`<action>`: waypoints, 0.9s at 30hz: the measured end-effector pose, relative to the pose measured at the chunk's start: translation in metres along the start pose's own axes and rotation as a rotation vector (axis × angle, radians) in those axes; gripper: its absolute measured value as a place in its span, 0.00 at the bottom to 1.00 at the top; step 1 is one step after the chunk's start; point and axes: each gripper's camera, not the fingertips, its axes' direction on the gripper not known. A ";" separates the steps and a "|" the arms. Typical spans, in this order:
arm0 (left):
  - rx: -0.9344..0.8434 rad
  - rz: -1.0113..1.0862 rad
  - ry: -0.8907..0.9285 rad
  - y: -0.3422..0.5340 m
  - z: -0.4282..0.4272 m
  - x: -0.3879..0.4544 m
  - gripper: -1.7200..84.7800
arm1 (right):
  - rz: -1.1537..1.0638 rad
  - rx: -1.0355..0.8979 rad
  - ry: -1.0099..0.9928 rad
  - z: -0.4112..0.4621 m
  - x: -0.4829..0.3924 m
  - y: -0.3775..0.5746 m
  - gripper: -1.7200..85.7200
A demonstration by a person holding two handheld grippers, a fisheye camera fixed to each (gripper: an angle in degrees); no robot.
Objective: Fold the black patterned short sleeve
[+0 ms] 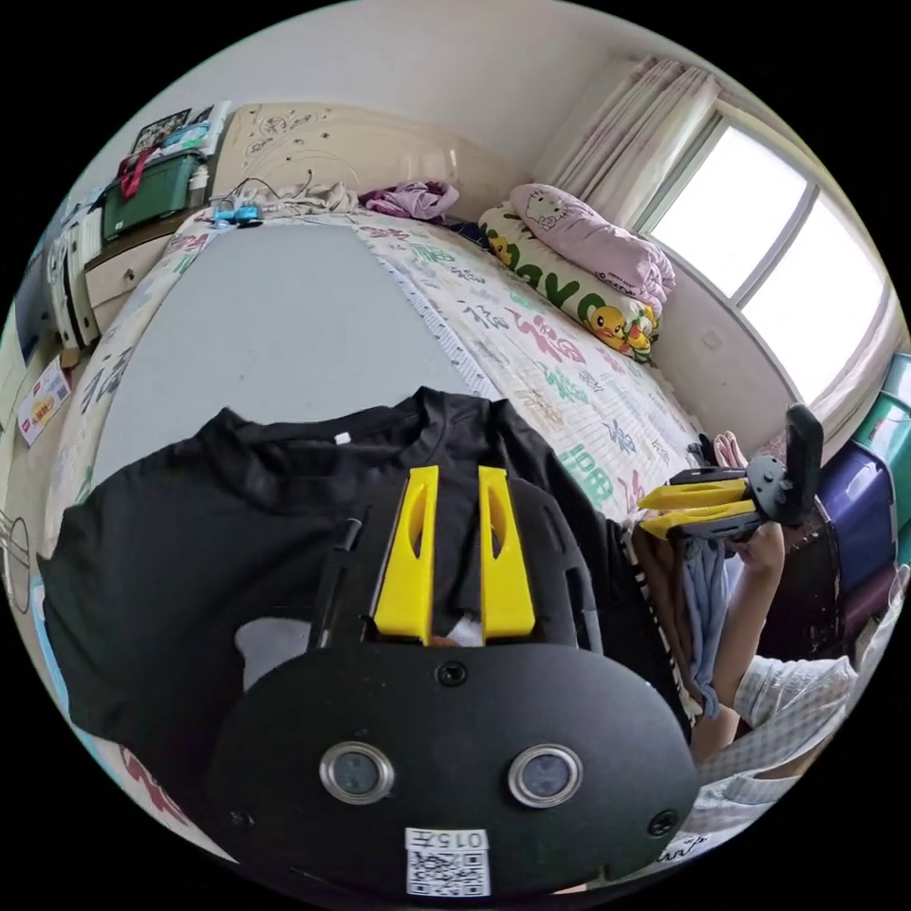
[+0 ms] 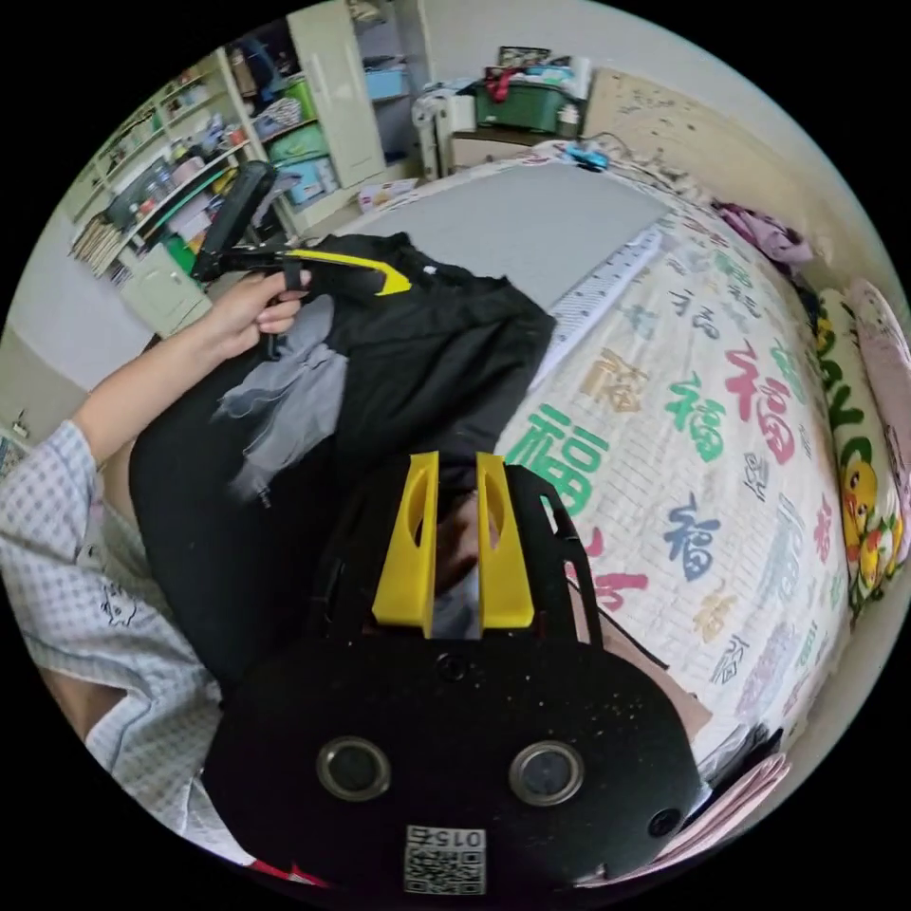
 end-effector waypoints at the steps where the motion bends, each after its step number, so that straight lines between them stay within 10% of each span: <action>1: -0.013 -0.001 0.008 -0.016 0.014 0.004 0.11 | 0.015 -0.017 -0.014 0.008 0.007 -0.001 0.11; 19: -0.170 0.026 -0.083 -0.105 0.114 0.018 0.04 | -0.008 -0.187 -0.063 0.090 0.070 0.001 0.06; 27: -0.162 0.064 -0.041 -0.080 0.049 -0.001 0.10 | -0.133 0.068 -0.241 0.033 0.093 0.050 0.11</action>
